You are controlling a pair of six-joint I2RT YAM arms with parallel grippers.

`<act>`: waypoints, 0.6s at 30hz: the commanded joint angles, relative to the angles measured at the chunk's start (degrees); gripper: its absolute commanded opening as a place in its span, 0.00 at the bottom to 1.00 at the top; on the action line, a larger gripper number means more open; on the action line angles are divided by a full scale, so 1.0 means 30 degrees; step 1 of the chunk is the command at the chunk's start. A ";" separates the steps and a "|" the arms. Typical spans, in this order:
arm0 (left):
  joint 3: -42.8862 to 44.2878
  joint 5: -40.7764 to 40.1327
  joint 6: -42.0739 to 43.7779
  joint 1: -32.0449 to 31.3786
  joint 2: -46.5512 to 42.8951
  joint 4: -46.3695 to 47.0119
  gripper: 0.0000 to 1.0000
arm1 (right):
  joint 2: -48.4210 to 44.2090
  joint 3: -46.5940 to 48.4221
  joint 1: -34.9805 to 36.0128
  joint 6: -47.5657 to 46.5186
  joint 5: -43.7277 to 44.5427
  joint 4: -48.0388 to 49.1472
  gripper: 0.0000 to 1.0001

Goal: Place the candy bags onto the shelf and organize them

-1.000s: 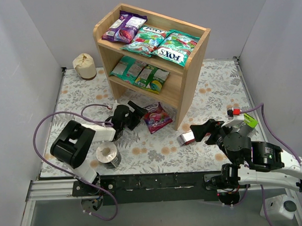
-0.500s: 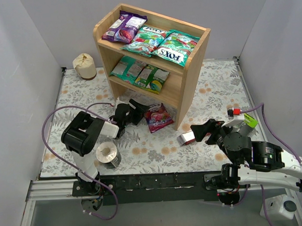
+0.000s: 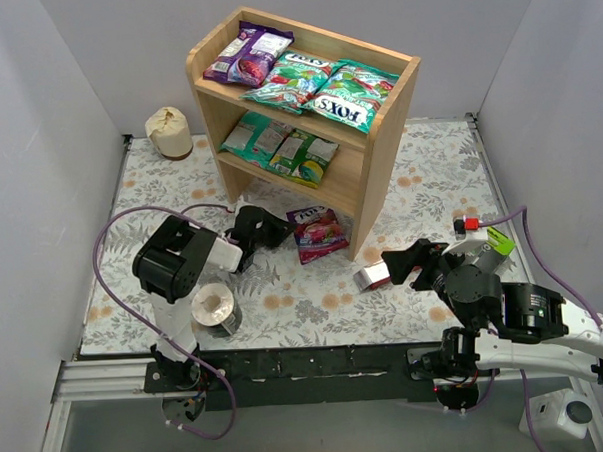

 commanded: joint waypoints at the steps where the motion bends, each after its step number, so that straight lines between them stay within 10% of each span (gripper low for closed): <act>1: -0.0957 -0.1544 0.2080 -0.0127 0.1439 -0.7624 0.00 | 0.0006 0.0722 0.0089 0.0337 0.0364 0.0059 0.82; 18: -0.0139 -0.0030 0.7322 -0.0215 -1.2911 -1.5796 0.00 | 0.1412 0.0399 0.0089 -0.0540 -0.0690 0.1523 0.86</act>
